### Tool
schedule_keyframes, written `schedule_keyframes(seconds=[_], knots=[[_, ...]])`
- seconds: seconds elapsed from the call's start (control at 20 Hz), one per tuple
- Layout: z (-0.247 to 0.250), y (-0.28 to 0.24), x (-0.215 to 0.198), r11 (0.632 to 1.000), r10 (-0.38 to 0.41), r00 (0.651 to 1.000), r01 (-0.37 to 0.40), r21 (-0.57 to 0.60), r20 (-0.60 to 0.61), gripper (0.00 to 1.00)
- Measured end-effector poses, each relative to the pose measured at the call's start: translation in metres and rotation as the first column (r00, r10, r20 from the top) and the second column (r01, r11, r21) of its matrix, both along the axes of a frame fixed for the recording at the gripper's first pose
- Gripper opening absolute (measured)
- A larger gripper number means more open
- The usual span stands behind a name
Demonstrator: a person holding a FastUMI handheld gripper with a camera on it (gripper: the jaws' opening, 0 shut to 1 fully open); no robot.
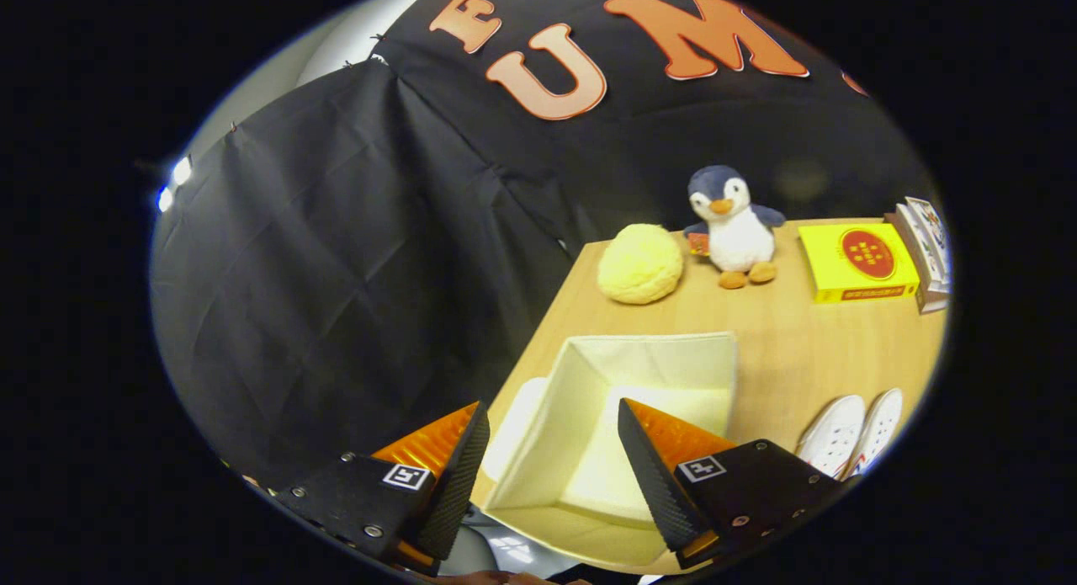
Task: Open the storage box then place both shoes into the box .Put the left shoe in first, then the right shoe, with the right side of both shoes facing outward in a uniform manner.
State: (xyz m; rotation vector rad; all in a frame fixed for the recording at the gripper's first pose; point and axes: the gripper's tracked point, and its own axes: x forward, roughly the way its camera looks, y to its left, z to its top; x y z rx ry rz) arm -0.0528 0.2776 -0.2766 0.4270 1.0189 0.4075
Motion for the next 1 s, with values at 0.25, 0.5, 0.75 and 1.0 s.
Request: schedule_keyframes(seconds=[0.25, 0.5, 0.75, 1.0], knots=[[-0.029, -0.090, -0.017, 0.984, -0.072, 0.997, 0.075, -0.159, 0.026, 0.91], [-0.085, -0.181, -0.064, 0.915, -0.087, 0.996, 0.072, -0.396, -0.018, 0.92], [-0.120, -0.232, -0.110, 0.869, -0.111, 0.989, 0.047, -0.492, -0.101, 0.90], [-0.141, -0.252, -0.137, 0.842, -0.085, 0.985, -0.010, -0.540, -0.151, 0.84]])
